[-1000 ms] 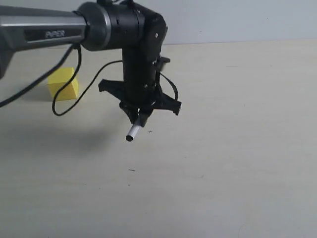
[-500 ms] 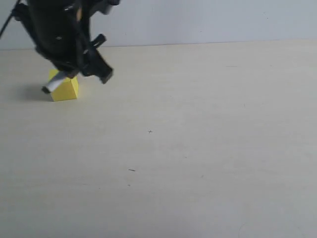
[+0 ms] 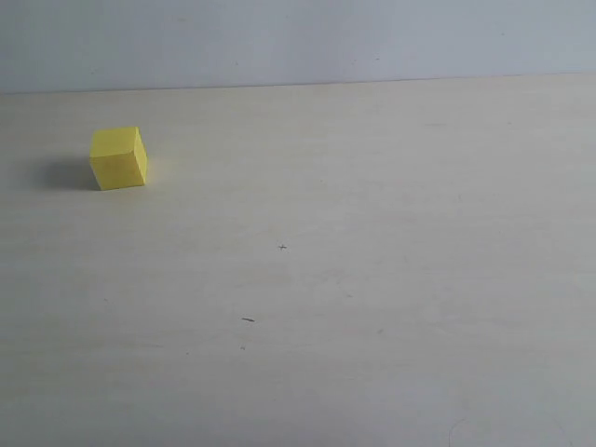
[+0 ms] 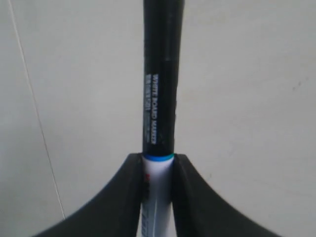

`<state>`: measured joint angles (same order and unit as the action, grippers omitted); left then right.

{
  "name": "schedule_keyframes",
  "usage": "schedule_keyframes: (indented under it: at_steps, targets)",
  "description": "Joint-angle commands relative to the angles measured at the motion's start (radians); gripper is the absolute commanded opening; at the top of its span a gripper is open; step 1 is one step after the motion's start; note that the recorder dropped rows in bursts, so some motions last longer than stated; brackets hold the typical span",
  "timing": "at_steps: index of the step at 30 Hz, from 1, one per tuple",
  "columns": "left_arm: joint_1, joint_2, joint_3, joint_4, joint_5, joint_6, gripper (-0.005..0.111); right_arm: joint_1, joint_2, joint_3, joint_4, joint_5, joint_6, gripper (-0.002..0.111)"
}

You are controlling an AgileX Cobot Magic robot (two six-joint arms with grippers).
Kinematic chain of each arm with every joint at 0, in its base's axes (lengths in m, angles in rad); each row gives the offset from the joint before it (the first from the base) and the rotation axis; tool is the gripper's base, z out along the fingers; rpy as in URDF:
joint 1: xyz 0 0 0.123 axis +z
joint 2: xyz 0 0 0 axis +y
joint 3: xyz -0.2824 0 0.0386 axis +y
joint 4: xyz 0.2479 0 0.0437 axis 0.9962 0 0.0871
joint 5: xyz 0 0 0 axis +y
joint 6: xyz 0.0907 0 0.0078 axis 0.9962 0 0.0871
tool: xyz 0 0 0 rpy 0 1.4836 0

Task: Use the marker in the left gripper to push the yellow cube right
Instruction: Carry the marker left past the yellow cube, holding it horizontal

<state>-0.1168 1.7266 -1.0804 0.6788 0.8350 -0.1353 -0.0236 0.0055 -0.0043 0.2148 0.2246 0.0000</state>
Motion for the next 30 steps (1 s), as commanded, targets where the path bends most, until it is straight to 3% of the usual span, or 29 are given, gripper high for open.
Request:
schedule_keyframes:
  at_steps: [1, 5, 10, 15, 17, 21, 27, 30]
  targets:
    - [0.043, 0.071, -0.07, -0.111, -0.107, 0.381, 0.0, 0.0, -0.003, 0.004, 0.002, -0.006, 0.0, 0.0]
    - [0.05, 0.153, -0.179, -0.257, -0.06, 0.723, 0.0, 0.0, -0.003, 0.004, 0.002, -0.006, 0.0, 0.0]
    - [0.063, 0.281, -0.355, -0.388, 0.109, 0.981, 0.0, 0.0, -0.003, 0.004, 0.002, -0.006, 0.0, 0.0]
    - [0.131, 0.417, -0.517, -0.412, 0.227, 1.046, 0.0, 0.0, -0.003, 0.004, 0.002, -0.006, 0.0, 0.0]
    - [0.164, 0.446, -0.552, -0.412, 0.208, 1.056, 0.0, 0.0, -0.003, 0.004, 0.002, -0.006, 0.0, 0.0]
    - [0.212, 0.473, -0.563, -0.414, 0.09, 1.232, 0.0, 0.0, -0.003, 0.004, 0.002, -0.006, 0.0, 0.0]
    - [0.22, 0.509, -0.561, -0.425, -0.13, 1.329, 0.0, 0.0, -0.003, 0.004, 0.002, -0.006, 0.0, 0.0]
    - [0.218, 0.523, -0.561, -0.462, -0.18, 1.37, 0.0, 0.0, -0.003, 0.004, 0.002, -0.006, 0.0, 0.0]
